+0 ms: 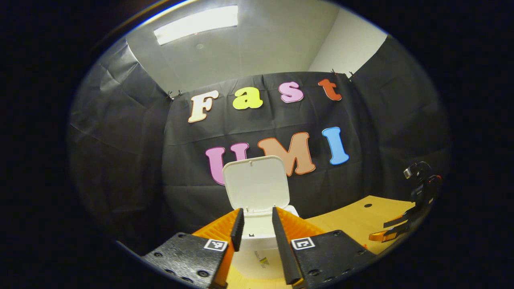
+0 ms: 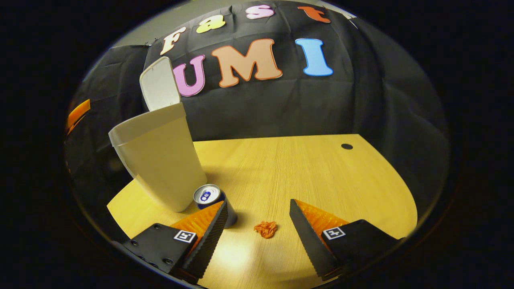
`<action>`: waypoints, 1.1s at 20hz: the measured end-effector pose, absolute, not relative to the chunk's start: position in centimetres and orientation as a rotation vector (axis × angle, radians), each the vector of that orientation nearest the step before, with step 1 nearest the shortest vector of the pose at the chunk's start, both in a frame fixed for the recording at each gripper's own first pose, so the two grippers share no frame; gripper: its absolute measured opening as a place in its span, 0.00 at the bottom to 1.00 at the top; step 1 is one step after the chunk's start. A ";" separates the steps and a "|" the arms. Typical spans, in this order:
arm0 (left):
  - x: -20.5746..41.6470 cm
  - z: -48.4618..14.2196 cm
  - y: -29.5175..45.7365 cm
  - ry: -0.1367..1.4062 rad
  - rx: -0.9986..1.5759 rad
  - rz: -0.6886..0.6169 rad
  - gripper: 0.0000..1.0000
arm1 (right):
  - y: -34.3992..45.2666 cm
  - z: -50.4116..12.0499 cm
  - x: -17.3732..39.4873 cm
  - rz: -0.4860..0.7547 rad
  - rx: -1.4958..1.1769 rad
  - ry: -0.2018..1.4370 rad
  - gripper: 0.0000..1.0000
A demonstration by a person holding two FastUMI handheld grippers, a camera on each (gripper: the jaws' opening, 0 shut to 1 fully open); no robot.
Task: Press the lid of the desktop garbage bin to open it, pick up the crumpled paper on the desktop and throw it into the bin, then pick up the pop can on the desktop and drop it into the bin, and finally close the garbage bin lid.
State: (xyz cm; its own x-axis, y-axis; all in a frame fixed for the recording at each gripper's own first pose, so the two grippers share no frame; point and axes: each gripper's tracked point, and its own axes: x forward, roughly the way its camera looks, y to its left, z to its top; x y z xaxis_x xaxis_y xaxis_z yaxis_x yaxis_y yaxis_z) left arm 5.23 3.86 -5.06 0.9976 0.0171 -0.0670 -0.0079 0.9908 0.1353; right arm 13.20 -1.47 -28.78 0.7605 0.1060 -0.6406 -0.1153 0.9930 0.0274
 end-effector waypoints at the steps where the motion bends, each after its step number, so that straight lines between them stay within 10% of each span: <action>1: 5.0 -5.4 4.4 0.080 0.135 0.032 0.59 | -1.5 -29.7 13.6 0.129 -0.017 0.724 0.98; 3: 4.4 -5.6 5.0 0.099 0.146 0.069 0.96 | -1.7 -31.4 14.1 0.136 -0.037 0.778 0.98; 15: 2.7 -5.5 7.4 0.120 0.188 0.156 0.93 | -2.0 -38.7 14.1 0.176 -0.067 1.024 0.73; 18: 2.6 -5.8 7.8 0.127 0.191 0.166 0.93 | -2.2 -39.2 13.8 0.179 -0.068 1.058 0.42; 22: 2.8 -5.9 7.8 0.127 0.191 0.164 0.93 | -2.4 -39.0 14.1 0.158 -0.054 1.059 0.29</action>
State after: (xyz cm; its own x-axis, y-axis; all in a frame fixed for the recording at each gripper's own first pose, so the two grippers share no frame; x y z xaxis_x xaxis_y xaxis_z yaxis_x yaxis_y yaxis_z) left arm 2.85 7.78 -5.90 0.9786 0.1741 -0.1097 -0.1500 0.9686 0.1984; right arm 14.15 -2.38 -39.04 0.4796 0.1037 -0.8713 -0.1555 0.9873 0.0319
